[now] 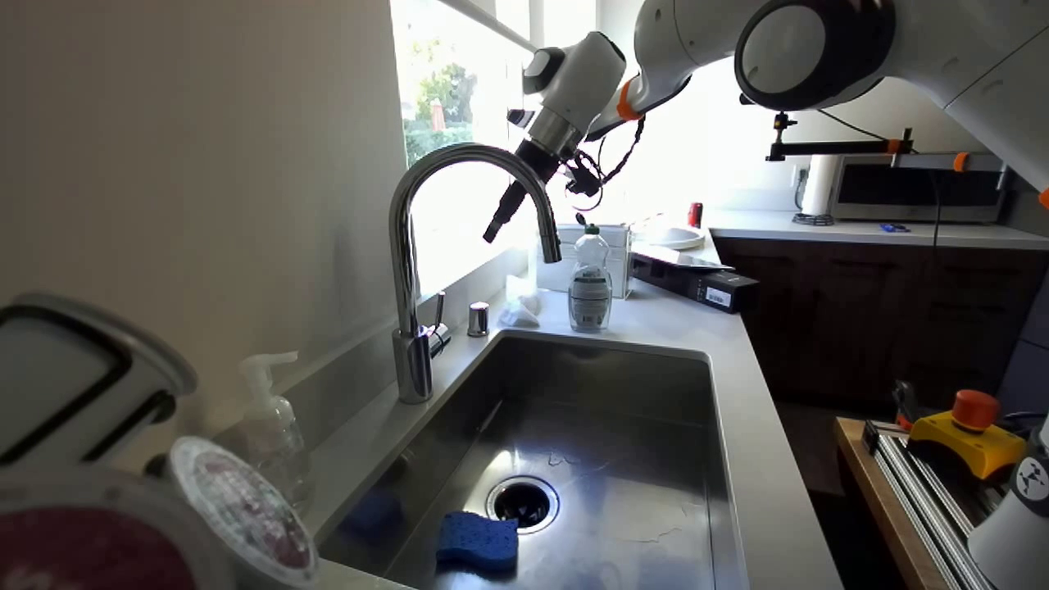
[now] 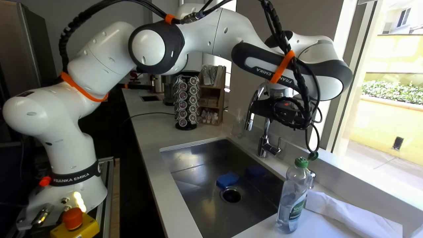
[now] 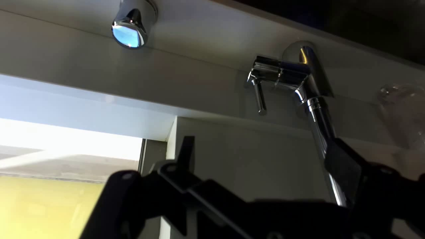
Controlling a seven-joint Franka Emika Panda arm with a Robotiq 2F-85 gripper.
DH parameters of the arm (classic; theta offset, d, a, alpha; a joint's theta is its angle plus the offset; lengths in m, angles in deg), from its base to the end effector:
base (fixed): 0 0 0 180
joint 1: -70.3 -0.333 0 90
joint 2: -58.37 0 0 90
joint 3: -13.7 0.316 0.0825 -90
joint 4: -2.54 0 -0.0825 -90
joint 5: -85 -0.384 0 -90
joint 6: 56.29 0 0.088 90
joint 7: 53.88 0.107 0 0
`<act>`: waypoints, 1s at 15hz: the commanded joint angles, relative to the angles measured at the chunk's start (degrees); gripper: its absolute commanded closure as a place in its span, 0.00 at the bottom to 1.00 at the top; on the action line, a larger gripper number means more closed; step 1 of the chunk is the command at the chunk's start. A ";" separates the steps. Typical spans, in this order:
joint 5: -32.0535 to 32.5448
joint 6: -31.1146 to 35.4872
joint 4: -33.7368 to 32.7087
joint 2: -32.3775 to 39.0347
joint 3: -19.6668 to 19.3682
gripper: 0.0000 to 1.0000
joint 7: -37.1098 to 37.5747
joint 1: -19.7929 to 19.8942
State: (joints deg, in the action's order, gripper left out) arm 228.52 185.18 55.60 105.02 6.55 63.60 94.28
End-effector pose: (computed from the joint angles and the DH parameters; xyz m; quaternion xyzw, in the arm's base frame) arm 0.5974 -0.2303 0.3979 -0.9360 -0.1838 -0.2941 0.0611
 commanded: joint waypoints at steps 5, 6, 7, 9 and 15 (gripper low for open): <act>0.00 0.00 -0.91 0.55 -0.05 0.00 0.00 0.00; -0.16 0.19 -2.03 1.55 -0.03 0.00 0.28 -0.19; -0.29 0.65 -2.79 2.18 0.08 0.00 0.28 -0.19; -0.68 2.05 -3.95 3.02 0.79 0.00 -0.57 0.06; 0.12 2.54 -6.95 4.79 2.05 0.00 -1.84 -0.73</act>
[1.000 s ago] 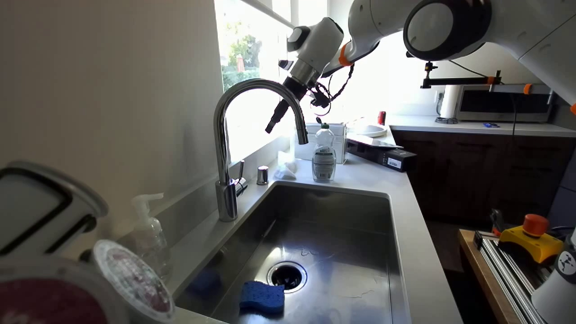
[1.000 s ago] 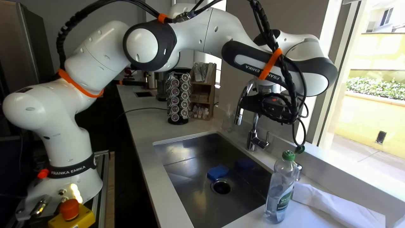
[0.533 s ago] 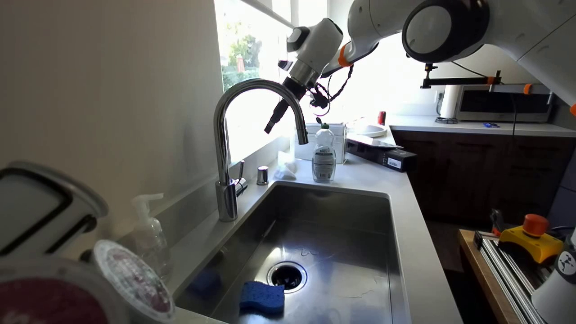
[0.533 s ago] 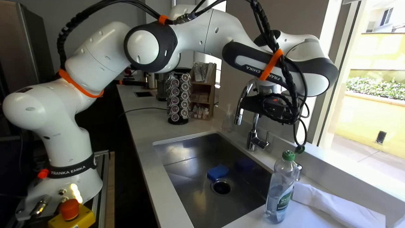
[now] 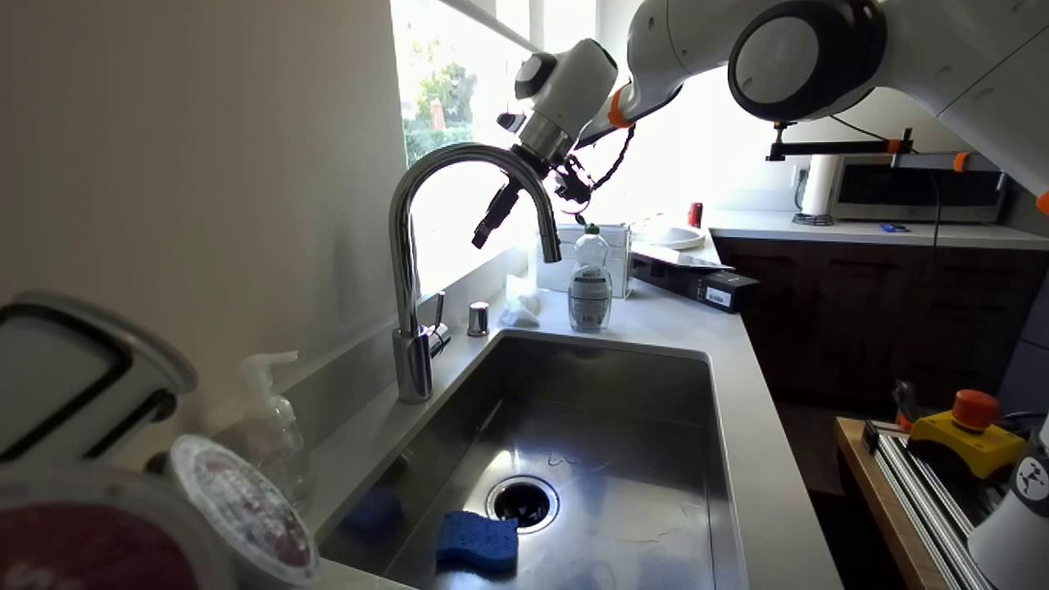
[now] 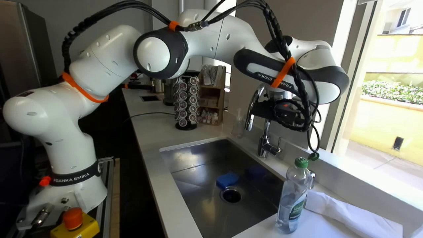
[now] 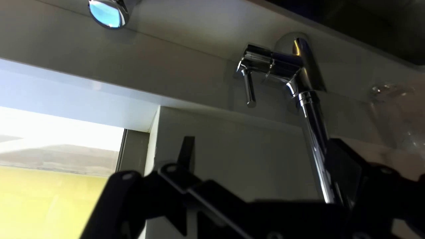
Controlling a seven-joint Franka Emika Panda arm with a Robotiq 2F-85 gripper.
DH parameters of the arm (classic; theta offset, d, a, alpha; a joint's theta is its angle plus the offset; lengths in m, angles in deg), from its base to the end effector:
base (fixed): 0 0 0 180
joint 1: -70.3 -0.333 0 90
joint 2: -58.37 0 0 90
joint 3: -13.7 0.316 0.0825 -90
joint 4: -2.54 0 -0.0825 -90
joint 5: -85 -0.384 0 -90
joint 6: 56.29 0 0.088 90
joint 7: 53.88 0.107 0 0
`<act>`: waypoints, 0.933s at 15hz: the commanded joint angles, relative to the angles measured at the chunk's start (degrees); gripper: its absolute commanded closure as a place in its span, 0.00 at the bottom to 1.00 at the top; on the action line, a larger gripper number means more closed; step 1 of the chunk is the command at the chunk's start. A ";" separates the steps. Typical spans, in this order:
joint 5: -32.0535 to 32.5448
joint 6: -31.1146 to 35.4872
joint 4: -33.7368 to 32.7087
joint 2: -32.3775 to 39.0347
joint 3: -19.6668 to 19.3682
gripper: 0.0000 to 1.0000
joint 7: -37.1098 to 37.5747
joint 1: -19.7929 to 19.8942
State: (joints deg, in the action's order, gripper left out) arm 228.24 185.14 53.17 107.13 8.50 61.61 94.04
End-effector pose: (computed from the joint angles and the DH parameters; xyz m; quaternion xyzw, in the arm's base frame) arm 0.6090 -0.2165 0.3904 -0.9264 -0.2109 -0.3042 0.0689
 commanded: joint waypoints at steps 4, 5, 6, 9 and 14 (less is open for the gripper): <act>0.87 2.58 -5.47 2.56 -0.03 0.00 -0.78 -0.61; 0.82 2.57 -5.88 2.63 -0.11 0.00 -1.07 -0.54; 0.80 2.58 -6.41 2.88 -0.16 0.00 -1.32 -0.51; 0.53 2.57 -7.24 4.33 0.51 0.00 -1.21 -0.59; 1.43 2.54 -8.89 6.64 0.45 0.00 -0.43 -1.52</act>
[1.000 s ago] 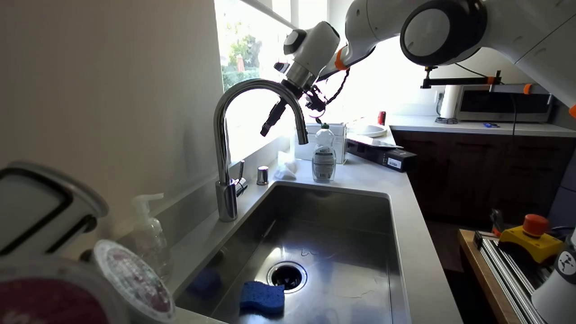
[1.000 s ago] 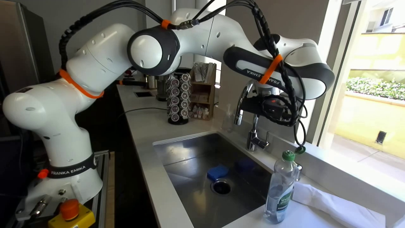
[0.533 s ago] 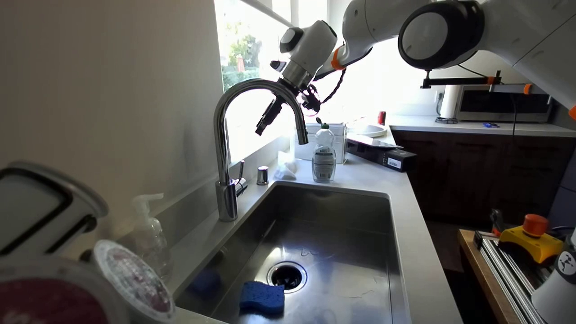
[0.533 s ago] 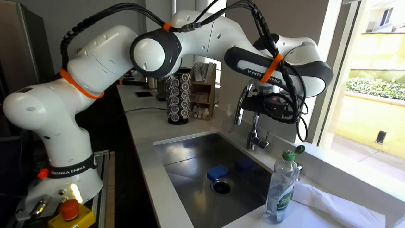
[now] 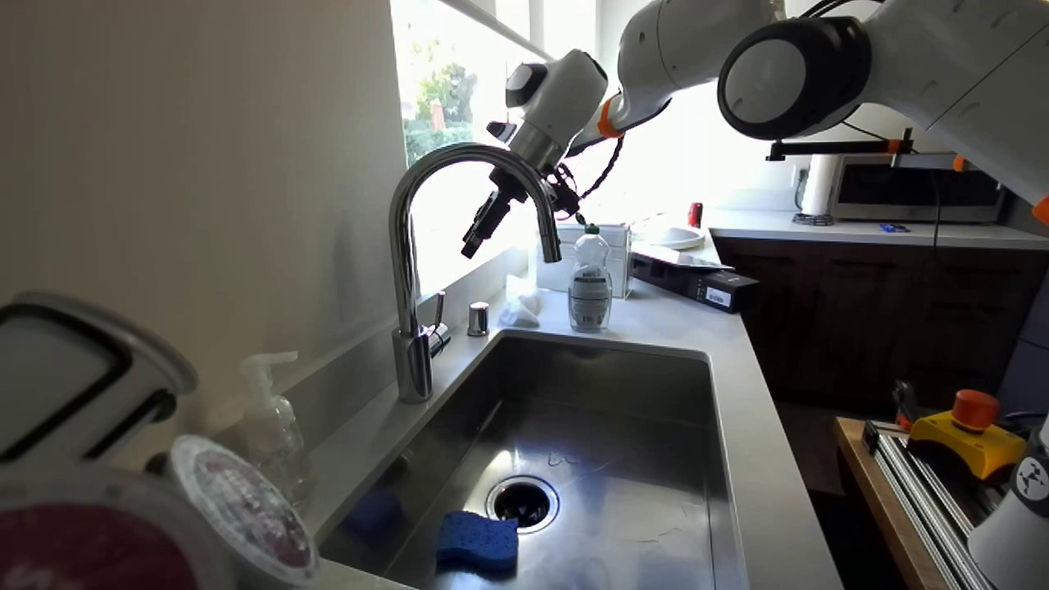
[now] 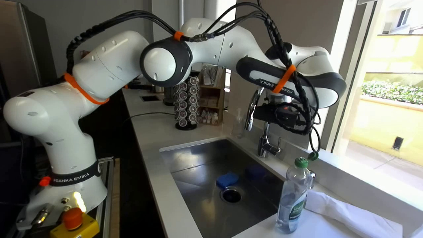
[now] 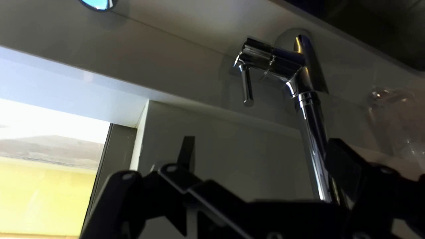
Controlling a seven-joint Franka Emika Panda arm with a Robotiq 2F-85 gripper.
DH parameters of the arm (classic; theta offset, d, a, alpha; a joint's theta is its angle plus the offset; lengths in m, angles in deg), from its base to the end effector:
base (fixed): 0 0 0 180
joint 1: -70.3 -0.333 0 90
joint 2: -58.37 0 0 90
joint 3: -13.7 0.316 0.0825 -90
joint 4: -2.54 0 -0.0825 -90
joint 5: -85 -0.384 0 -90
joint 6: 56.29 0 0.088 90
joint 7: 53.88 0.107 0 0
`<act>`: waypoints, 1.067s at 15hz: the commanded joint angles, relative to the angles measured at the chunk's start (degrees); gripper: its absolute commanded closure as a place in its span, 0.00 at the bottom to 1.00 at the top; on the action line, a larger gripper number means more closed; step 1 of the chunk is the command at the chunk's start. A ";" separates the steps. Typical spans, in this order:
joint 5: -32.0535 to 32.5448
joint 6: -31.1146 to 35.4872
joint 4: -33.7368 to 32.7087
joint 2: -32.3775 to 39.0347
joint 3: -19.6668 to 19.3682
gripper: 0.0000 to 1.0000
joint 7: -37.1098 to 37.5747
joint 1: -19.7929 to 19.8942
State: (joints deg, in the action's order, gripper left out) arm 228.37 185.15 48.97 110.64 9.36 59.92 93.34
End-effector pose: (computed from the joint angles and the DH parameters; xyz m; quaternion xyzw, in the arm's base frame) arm 0.6221 -0.2063 0.3766 -0.9181 -0.2372 -0.3102 0.0673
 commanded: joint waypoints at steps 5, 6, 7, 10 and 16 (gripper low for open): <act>1.06 2.54 -8.17 5.88 -2.05 0.00 2.79 -2.02; 1.08 2.54 -8.89 6.36 -2.52 0.00 3.10 -2.31; 1.06 2.54 -9.23 6.67 -2.77 0.00 3.31 -2.47; 1.01 2.54 -9.97 7.27 -3.23 0.00 3.43 -2.72; 0.69 2.34 -11.56 9.06 -4.72 0.00 5.00 -3.62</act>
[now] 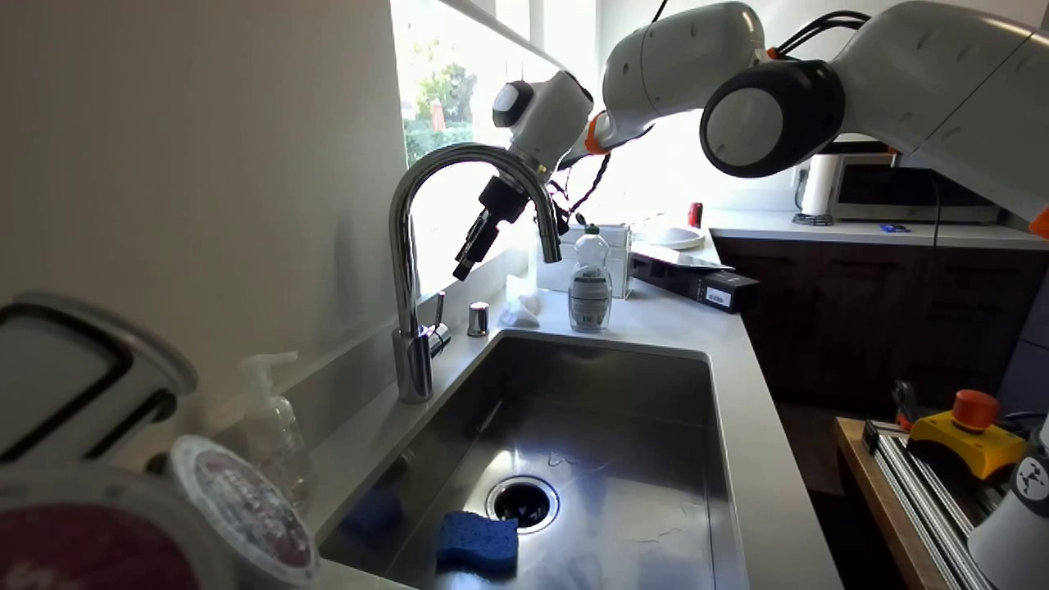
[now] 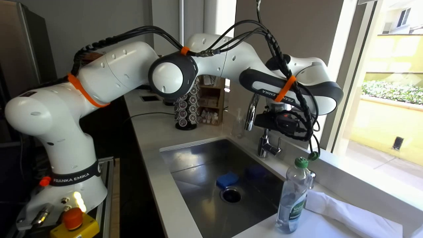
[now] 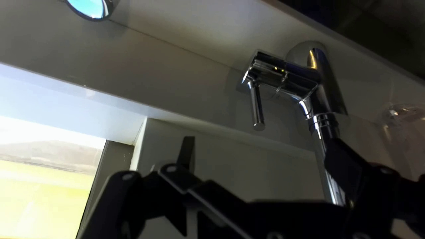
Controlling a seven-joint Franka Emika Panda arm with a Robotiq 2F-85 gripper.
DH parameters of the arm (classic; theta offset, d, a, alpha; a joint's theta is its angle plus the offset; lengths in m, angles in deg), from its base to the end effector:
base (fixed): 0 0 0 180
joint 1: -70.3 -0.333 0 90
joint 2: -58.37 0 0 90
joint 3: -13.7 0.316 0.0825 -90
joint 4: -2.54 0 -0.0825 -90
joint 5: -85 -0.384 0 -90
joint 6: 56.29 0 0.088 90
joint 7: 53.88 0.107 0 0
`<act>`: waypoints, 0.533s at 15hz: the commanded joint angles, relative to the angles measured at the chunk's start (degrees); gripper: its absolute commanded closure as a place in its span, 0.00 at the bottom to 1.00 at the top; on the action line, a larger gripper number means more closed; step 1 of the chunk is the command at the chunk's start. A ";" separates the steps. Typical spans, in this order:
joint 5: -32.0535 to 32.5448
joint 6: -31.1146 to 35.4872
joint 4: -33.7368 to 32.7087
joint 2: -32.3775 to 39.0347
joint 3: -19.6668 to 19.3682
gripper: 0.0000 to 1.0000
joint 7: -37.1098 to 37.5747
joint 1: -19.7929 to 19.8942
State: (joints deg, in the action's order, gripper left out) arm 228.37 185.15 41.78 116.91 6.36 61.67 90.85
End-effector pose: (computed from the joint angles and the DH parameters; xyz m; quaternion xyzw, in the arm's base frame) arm 0.6386 -0.1984 0.3461 -0.9211 -0.2422 -0.3003 0.0521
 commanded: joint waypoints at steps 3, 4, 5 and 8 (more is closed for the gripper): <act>0.50 1.88 -4.85 3.65 -2.38 0.06 4.17 -1.51; 0.42 1.83 -4.96 3.91 -2.48 0.08 4.41 -1.56; 0.26 1.83 -5.20 4.26 -2.49 0.12 4.58 -1.53; -0.03 1.80 -5.91 5.16 -2.54 0.00 5.28 -1.45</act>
State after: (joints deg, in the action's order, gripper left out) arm 228.32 185.15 40.09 119.35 5.10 64.00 90.04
